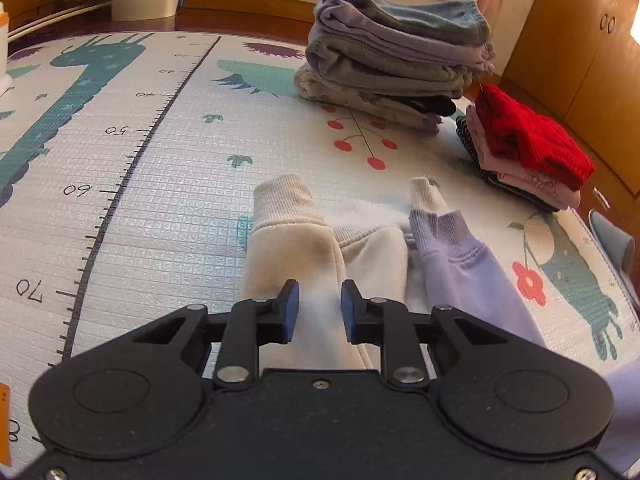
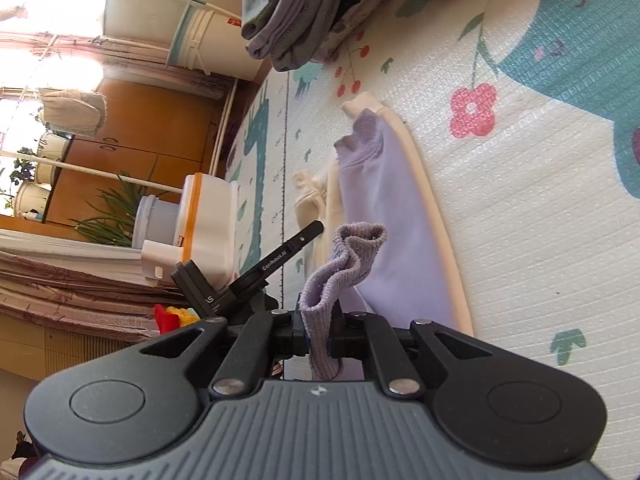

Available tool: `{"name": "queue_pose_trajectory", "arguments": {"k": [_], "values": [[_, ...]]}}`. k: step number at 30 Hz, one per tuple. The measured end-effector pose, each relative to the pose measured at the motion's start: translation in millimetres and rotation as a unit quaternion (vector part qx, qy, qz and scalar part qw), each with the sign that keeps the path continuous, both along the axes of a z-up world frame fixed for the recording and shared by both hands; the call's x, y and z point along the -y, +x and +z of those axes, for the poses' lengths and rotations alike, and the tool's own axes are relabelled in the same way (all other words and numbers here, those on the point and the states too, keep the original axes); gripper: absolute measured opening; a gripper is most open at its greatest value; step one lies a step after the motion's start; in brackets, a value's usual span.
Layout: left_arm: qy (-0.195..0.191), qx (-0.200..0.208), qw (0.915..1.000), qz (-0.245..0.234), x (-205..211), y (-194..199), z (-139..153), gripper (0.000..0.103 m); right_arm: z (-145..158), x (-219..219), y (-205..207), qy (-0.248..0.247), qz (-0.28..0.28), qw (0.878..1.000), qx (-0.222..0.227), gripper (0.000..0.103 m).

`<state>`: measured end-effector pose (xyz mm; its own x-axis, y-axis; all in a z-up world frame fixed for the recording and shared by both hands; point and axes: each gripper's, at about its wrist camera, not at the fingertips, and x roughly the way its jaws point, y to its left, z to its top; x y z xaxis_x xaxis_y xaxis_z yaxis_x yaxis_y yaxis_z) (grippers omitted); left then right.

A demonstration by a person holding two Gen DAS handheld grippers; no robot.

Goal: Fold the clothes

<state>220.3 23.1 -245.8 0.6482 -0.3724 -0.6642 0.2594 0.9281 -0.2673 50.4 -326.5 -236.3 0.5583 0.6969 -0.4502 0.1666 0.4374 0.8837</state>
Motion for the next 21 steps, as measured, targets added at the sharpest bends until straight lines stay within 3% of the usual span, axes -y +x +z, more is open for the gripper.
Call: {"name": "queue_pose_trajectory", "arguments": {"k": [2,5,10,21], "values": [[-0.008,0.008,0.9997,0.024,-9.5,5.4,3.2,0.019,-7.1,1.2,-4.4,-0.007,-0.002,1.000,-0.013,0.010],[-0.012,0.016,0.9996,0.021,-8.3,18.5,9.7,0.017,-10.7,0.2,-6.3,-0.004,0.001,1.000,-0.012,0.010],[0.029,-0.001,0.9996,-0.003,12.3,39.1,-0.6,0.017,-15.2,5.8,-8.4,0.000,-0.004,1.000,-0.016,0.010],[-0.010,0.034,0.9979,0.053,-33.7,20.6,16.3,0.017,-26.6,4.0,-13.3,-0.015,0.001,0.999,-0.036,0.010]]}}
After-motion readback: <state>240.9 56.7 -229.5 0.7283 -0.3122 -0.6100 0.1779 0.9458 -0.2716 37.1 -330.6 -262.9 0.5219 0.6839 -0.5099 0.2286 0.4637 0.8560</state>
